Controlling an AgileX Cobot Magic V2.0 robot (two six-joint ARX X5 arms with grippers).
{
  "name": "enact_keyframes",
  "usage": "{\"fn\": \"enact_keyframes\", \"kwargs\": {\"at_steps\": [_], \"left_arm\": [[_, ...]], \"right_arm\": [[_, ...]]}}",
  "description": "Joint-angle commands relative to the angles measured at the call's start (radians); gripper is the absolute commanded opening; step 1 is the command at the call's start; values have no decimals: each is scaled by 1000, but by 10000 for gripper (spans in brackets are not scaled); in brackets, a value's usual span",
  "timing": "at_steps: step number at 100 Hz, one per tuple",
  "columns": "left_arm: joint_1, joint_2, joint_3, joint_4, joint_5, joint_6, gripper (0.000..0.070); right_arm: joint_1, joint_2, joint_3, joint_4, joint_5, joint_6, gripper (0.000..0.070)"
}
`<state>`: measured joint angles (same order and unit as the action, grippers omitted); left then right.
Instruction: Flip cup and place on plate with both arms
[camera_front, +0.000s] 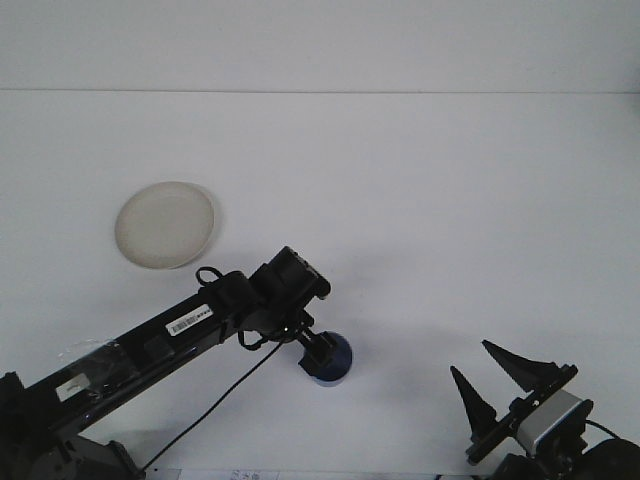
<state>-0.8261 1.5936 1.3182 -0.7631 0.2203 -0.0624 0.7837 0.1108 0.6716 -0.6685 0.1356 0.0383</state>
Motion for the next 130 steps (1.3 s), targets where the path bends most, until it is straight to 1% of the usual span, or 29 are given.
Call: {"fn": "enact_keyframes", "kwargs": {"at_steps": [1,10,25,30,40,44,48,71,82,89,95,106,110,119,130], "left_arm": [[-18,31,18,5,-24,29,538],[-22,52,18,6,-46,31,523],[-23,77,18,7,-46,43,393],[-23,80,18,6,-46,50,312],[-24,80,18,6,-45,51,79],[-24,80,18,3,-46,51,0],[-24,80,18,2,-45,51,9],[-19,77,42,-9,-46,51,9],[10,49,97,-47,-46,53,9],[44,21,139,-79,-47,69,9],[91,-6,181,-113,-64,87,9],[201,-50,257,-182,-172,119,8],[253,-58,283,-203,-200,132,7],[389,-58,338,-238,-211,141,7],[558,-37,357,-203,-210,140,7]], "right_arm": [[8,1,3,9,4,7,408],[8,1,3,10,4,7,408],[8,1,3,10,4,7,408],[8,1,3,10,4,7,408],[8,1,3,10,4,7,408],[8,1,3,10,4,7,408],[8,1,3,10,5,7,408],[8,1,3,10,5,7,408],[8,1,3,9,4,10,408],[8,1,3,8,4,12,408],[8,1,3,3,4,15,408],[8,1,3,1,4,16,408],[8,1,3,1,4,19,408],[8,1,3,2,4,22,408],[8,1,3,2,5,27,408]]}}
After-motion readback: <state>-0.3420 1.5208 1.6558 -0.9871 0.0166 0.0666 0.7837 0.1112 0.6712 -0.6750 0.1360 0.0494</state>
